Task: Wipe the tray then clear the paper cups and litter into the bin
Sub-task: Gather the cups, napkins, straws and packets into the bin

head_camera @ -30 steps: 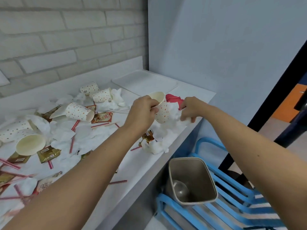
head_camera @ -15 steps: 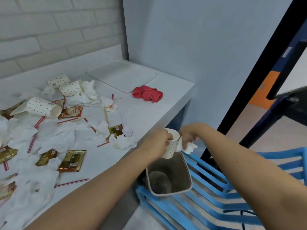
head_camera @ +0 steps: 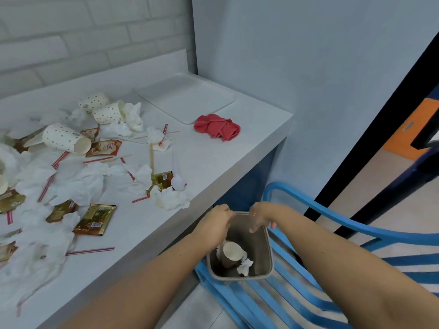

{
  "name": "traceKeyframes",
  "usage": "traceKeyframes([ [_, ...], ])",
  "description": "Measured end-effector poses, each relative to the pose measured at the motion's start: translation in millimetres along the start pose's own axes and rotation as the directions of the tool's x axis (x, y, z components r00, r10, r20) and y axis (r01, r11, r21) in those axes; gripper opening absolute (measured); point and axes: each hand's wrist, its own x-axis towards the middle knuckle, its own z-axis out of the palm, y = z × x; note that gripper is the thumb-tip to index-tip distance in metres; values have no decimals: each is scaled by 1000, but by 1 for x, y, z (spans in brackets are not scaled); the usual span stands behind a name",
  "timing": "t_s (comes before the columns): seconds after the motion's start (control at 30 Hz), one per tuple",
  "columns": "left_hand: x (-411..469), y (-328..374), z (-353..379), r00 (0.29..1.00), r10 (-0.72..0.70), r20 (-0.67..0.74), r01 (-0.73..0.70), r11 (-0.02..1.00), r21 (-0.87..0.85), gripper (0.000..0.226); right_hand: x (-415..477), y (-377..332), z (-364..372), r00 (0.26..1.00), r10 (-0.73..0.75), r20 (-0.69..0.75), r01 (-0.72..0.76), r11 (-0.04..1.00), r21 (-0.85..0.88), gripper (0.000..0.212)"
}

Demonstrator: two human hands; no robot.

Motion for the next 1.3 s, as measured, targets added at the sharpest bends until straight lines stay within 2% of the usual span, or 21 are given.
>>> traceKeyframes([
  [0.13,-1,0,-22,979,34,-203,-50,996,-74,28,-5,-15,-23,995,-93,-27,93,996,-8,50],
  [0.27,-12,-3,-48,897,102,-430,-92,995,45,20,-18,-41,-59,976,-200,-86,201,980,-3,14],
  [0.33,-18,-12,-59,850,100,-517,-49,993,112,13,-26,-56,-78,948,-281,-151,283,959,-10,13],
  [0.43,-30,-30,-68,808,-11,-589,87,991,102,16,-30,-81,-97,874,-396,-283,408,913,-16,10],
  [0.5,-40,-40,-70,807,-132,-576,219,972,83,26,-27,-99,-100,797,-460,-392,473,878,-67,17],
  [0.57,-48,-49,-70,825,-255,-504,335,939,72,37,-20,-114,-98,731,-512,-452,520,846,-117,32],
  [0.63,-53,-57,-69,835,-316,-451,399,911,101,42,-13,-127,-92,698,-565,-440,557,814,-162,45],
  [0.7,-57,-63,-70,839,-346,-420,424,899,108,41,-4,-137,-87,687,-603,-406,562,795,-229,49],
  [0.8,-64,-71,-69,850,-354,-390,419,903,94,36,5,-148,-85,671,-635,-383,553,773,-312,38],
  [1.03,-81,-85,-79,837,-407,-366,388,913,-127,32,4,-149,-97,616,-692,-377,516,715,-471,19],
  [1.1,-83,-88,-83,844,-399,-358,378,917,-129,29,-3,-151,-100,594,-690,-412,544,723,-426,14],
  [1.17,-83,-90,-84,850,-388,-357,369,921,-122,28,-11,-159,-100,589,-680,-437,645,721,-253,2],
  [1.23,-81,-91,-84,850,-390,-353,375,920,-112,30,-16,-170,-95,615,-675,-407,689,711,-138,3],
  [1.3,-78,-90,-83,848,-400,-347,394,915,-91,32,-16,-181,-86,659,-663,-355,679,727,-97,7],
])
